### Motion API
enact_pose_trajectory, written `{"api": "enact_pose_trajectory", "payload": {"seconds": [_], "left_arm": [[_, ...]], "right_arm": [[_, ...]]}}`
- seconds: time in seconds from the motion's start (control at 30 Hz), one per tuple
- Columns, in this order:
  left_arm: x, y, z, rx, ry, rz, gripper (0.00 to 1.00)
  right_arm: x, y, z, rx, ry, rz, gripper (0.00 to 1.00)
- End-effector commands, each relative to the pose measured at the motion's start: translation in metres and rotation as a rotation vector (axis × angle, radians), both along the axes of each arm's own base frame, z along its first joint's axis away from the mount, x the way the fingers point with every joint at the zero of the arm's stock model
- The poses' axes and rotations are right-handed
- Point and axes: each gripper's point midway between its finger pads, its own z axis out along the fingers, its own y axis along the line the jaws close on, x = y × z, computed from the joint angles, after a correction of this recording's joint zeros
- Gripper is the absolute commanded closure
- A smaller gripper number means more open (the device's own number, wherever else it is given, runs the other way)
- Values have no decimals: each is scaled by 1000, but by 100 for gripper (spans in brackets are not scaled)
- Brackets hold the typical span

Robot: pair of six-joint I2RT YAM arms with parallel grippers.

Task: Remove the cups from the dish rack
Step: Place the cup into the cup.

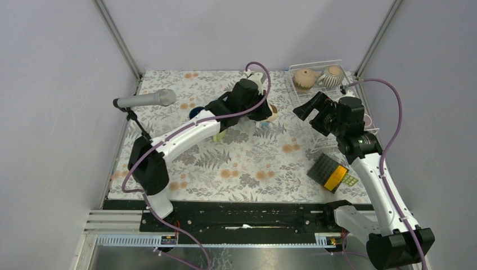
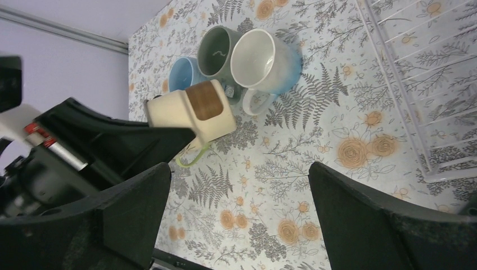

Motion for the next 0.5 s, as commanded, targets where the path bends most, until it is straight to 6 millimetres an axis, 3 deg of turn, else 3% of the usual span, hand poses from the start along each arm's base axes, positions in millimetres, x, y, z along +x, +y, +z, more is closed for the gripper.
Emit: {"api": "enact_pose_trajectory", "payload": {"seconds": [0.0,0.23,0.47], "left_arm": [[29,26,6,194,-100,91,100],[52,28,7,280,-126,111,100],[74,47,0,350,-124,164,100]], "right_arm": [[-1,-8,22,-53,-61,-17,0],[-3,-9,22,-60,-63,-12,0],[-4,-8,22,-60,-64,-3,0]]}}
